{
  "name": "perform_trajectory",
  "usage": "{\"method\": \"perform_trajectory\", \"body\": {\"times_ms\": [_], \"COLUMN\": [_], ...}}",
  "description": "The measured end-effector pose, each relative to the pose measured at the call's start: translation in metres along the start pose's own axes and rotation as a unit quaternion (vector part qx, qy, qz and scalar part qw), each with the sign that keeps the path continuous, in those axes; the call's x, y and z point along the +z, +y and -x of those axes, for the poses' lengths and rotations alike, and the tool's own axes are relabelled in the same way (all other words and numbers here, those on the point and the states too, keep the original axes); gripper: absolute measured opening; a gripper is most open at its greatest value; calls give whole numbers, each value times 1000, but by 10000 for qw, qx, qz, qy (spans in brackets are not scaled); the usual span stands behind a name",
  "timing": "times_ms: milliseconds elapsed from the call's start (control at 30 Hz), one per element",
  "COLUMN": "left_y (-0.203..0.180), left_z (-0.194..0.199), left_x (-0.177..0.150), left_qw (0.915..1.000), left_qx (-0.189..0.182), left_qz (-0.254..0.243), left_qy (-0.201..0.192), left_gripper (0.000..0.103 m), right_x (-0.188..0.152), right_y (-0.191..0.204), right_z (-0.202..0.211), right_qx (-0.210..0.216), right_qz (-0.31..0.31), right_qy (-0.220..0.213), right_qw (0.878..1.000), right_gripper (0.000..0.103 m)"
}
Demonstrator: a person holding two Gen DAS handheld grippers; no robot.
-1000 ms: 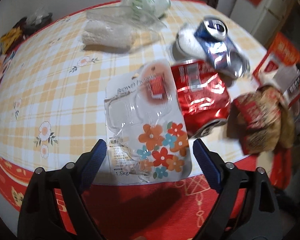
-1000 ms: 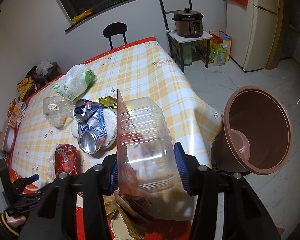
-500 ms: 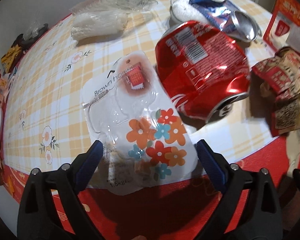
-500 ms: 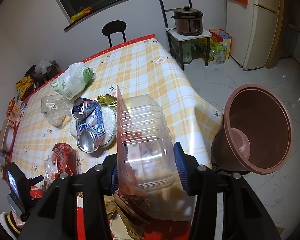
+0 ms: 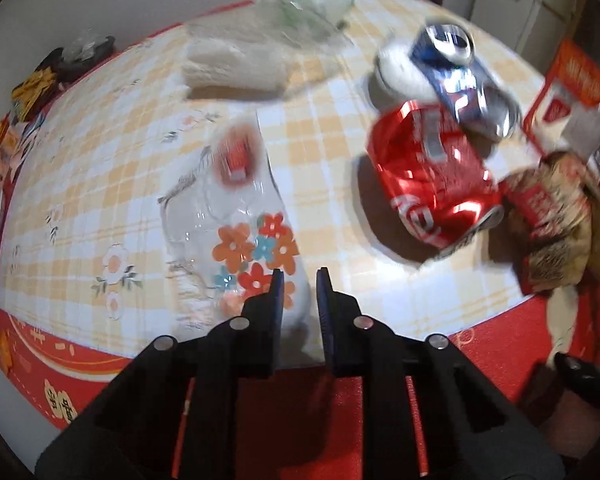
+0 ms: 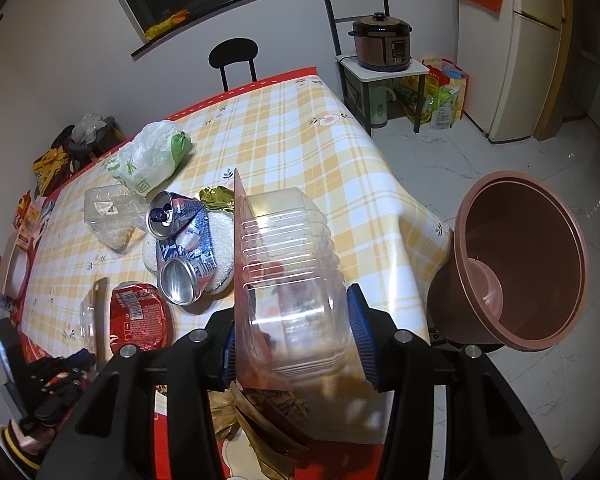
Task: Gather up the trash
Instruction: 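Lift the container with the right tool while the left tool approaches the Brown hook package, then grasp the Brown hook package with the left tool while the right tool holds the container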
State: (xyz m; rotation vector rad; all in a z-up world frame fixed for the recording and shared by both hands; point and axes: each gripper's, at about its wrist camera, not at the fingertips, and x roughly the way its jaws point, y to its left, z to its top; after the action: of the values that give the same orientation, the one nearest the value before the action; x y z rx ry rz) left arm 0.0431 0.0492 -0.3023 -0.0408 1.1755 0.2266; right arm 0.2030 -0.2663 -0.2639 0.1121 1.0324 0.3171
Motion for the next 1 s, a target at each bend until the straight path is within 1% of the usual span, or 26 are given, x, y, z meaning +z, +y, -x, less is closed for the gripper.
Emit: {"method": "perform_trajectory", "body": {"times_ms": [67,100,200,267,300,333,367,400,433,467,500,567,667,733,800,833,867,933,1000], "left_y": [11,18,37,48,54,57,61,66,72,77,84,96,107,108,105,105,104,102,100], "left_z": [10,16,29,34,35,34,33,33,32,31,27,19,8,4,-1,-2,-4,-11,-23], "left_x": [1,1,-1,-3,-4,-5,-6,-7,-9,-9,-10,-14,-17,-17,-16,-16,-15,-11,-5], "left_qw": [9995,9988,9958,9938,9930,9929,9924,9915,9897,9886,9875,9858,9819,9823,9824,9819,9813,9812,9829], "left_qx": [-166,-238,-324,-372,-362,-316,-319,-390,-495,-540,-540,-478,-579,-599,-654,-694,-730,-766,-681], "left_qz": [247,405,796,996,1068,1087,1129,1185,1277,1333,1410,1559,1772,1743,1718,1728,1746,1738,1703], "left_qy": [-101,-161,-305,-329,-337,-352,-362,-377,-414,-439,-460,-395,-330,-330,-330,-338,-357,-332,-187], "left_gripper": [9,8,7,8,11,26,47,51,53,58,60,61,61,62,69,81,88,88,88], "right_x": [0,0,0,0,0,0,1,2,3,4,4,5,4,4,4,4,3,3,3], "right_y": [0,0,0,0,0,1,1,2,4,4,5,7,9,9,9,9,10,11,11], "right_z": [0,0,0,0,0,0,0,0,0,0,0,-1,-2,-2,-2,-2,-2,-2,-3], "right_qx": [2,2,3,5,3,0,-3,2,10,8,6,4,-1,-11,-22,-33,-40,-62,-104], "right_qz": [0,2,-3,0,5,15,23,25,30,46,61,78,99,85,74,76,79,80,85], "right_qy": [0,1,-1,2,1,0,-1,2,5,8,10,21,30,29,32,33,32,34,45], "right_qw": [10000,10000,10000,10000,10000,10000,10000,10000,10000,10000,10000,10000,9999,10000,10000,10000,10000,9999,9999], "right_gripper": [47,47,47,47,47,47,47,47,47,47,47,47,47,47,47,47,47,47,47]}}
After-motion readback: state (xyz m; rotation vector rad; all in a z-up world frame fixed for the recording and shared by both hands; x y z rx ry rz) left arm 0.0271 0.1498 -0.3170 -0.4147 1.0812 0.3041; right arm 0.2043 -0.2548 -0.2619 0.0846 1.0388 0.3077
